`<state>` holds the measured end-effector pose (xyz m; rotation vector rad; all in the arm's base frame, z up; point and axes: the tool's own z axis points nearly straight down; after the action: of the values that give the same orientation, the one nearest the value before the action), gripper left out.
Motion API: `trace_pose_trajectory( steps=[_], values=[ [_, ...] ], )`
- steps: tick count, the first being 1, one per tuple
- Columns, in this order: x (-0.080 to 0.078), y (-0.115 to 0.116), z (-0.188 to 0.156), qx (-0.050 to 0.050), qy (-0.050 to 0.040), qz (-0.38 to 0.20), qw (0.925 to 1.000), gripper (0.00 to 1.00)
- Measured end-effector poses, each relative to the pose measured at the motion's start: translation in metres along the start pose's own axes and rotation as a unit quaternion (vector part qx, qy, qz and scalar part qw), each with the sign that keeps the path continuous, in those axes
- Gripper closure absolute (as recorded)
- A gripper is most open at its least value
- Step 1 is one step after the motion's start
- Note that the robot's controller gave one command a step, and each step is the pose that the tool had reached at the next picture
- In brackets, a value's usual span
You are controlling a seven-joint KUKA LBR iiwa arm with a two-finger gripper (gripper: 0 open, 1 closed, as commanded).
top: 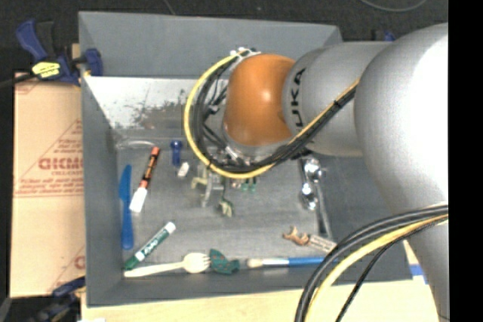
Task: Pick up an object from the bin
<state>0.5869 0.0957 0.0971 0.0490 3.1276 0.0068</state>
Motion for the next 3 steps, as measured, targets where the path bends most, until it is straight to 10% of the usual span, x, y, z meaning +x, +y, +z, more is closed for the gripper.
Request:
trace_pose_trajectory(
  steps=[3],
  values=[
    [-0.002, 0.0, -0.04, -0.001, -0.0035, 0.001, 1.0, 1.0]
  ],
)
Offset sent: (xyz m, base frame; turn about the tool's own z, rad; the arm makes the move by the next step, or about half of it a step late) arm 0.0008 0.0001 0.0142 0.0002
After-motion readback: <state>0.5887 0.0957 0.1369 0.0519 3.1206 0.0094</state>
